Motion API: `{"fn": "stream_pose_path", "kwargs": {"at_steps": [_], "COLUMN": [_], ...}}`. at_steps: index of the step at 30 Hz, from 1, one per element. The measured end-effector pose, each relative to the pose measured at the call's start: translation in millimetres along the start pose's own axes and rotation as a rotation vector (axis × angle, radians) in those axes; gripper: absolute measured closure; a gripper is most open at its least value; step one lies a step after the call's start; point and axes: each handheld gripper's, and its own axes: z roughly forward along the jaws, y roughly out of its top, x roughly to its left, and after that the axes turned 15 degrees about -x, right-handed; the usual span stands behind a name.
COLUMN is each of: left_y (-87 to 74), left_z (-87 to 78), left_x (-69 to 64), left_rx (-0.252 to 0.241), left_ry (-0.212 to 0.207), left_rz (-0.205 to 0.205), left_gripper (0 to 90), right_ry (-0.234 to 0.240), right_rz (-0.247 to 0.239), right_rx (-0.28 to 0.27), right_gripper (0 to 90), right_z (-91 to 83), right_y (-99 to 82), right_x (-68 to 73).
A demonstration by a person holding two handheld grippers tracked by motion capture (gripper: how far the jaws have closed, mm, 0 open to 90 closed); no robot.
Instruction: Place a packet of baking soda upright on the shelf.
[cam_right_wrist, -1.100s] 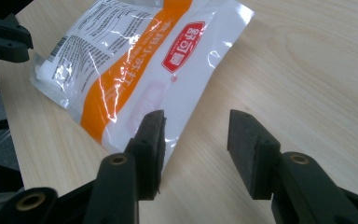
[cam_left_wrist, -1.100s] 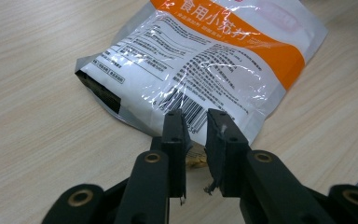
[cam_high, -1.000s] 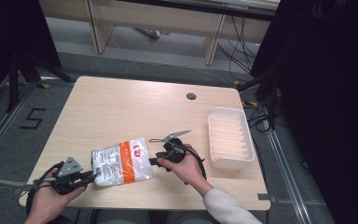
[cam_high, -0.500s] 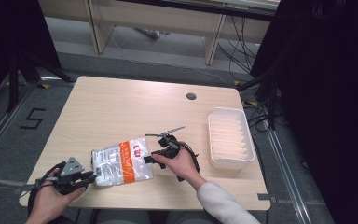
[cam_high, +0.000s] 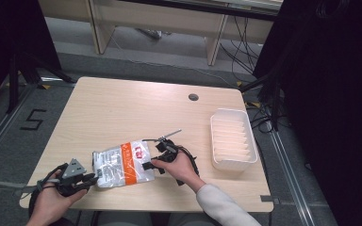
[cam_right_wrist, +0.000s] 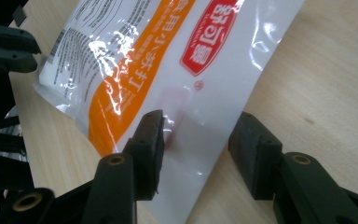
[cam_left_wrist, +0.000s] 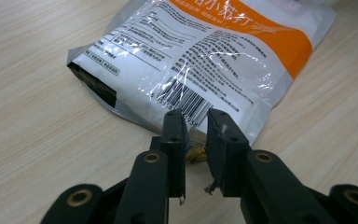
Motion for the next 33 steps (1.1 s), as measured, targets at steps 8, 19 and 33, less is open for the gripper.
{"fn": "stream_pose_path", "kwargs": {"at_steps": [8,19,33], "left_y": [-0.2,0.2,1.4], "left_z": [2.0,0.8,-0.9], "left_x": [-1.5,-0.1,1.0], "left_rx": [0.001,0.028,0.008], "left_ry": [0.001,-0.002,0.010], "left_rz": [-0.007,0.016,0.021], "left_gripper": [76.2,76.4,74.7], "right_ry": [0.031,0.084,0.154], "right_rz": [-0.018,-0.053,-0.126], "right_rx": [-0.011,-0.012,0.044], "right_gripper": [61.7,71.9,90.0], "right_z": [-5.8,-0.9,-4.7], "right_y": [3.3,0.2,11.2], "right_x": [8.2,15.8,25.9]}}
